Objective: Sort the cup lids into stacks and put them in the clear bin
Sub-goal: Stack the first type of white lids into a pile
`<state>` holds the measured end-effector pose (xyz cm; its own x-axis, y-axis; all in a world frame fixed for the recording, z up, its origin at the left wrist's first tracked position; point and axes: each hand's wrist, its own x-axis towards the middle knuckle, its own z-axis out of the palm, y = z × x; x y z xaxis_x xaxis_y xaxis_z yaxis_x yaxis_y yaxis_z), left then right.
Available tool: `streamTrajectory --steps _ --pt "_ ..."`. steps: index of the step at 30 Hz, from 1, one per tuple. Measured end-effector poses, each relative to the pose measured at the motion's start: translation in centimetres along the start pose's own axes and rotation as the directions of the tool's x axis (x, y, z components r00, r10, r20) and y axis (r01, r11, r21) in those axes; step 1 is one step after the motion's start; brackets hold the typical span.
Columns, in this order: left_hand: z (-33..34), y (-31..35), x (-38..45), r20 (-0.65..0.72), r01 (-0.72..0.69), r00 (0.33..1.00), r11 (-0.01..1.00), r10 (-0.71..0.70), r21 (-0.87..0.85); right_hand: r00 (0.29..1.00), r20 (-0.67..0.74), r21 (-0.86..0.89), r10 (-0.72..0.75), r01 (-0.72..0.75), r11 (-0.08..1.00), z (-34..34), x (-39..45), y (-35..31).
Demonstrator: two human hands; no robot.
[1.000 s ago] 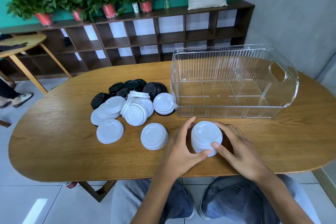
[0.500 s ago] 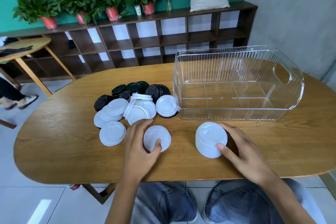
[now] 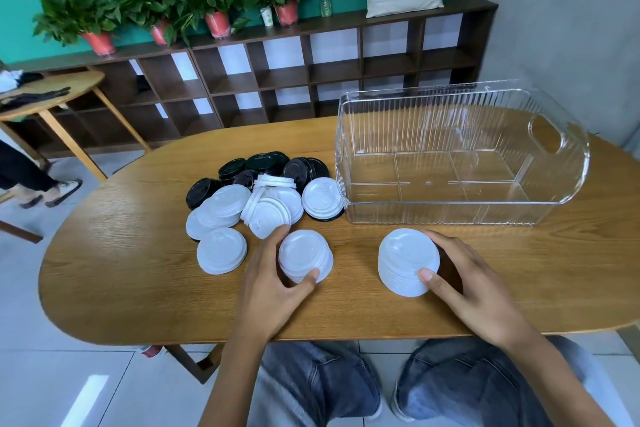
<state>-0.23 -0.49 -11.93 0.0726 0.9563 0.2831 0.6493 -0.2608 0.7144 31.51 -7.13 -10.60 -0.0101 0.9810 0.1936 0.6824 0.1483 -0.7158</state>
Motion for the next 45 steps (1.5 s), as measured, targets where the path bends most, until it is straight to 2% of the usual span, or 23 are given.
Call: streamTrajectory --steps 9,17,26,30,35,40,45 --pt "-0.1 0.4 -0.4 -0.094 0.044 0.994 0.998 -0.048 -0.043 1.0 0.0 0.005 0.007 -0.007 1.0 0.1 0.0 0.1" --pt "0.1 0.4 -0.3 -0.131 0.004 0.991 0.999 -0.01 -0.049 1.0 -0.001 0.01 0.004 -0.004 1.0 0.0 0.0 0.2" --pt "0.1 2.7 -1.0 -0.175 -0.088 0.983 0.978 0.055 -0.192 1.0 0.006 0.001 0.002 -0.002 1.0 0.0 0.0 0.1" --pt "2.6 6.3 -1.7 -0.109 -0.178 0.982 0.957 0.156 -0.228 1.0 0.016 0.0 -0.022 0.022 1.0 0.1 0.1 0.1" --pt "6.6 9.8 -1.9 -0.001 -0.194 0.98 0.952 0.2 -0.235 1.0 -0.018 0.211 -0.016 0.02 0.977 -0.3 0.0 0.3" --pt "8.5 10.6 -1.1 0.004 -0.206 0.978 0.961 0.21 -0.187 1.0 -0.015 0.283 0.01 -0.005 0.959 -0.3 0.2 0.5" --pt "8.7 9.9 -1.2 0.001 -0.253 0.966 0.951 0.257 -0.177 0.999 -0.036 0.257 0.013 -0.003 0.966 0.0 0.4 0.9"
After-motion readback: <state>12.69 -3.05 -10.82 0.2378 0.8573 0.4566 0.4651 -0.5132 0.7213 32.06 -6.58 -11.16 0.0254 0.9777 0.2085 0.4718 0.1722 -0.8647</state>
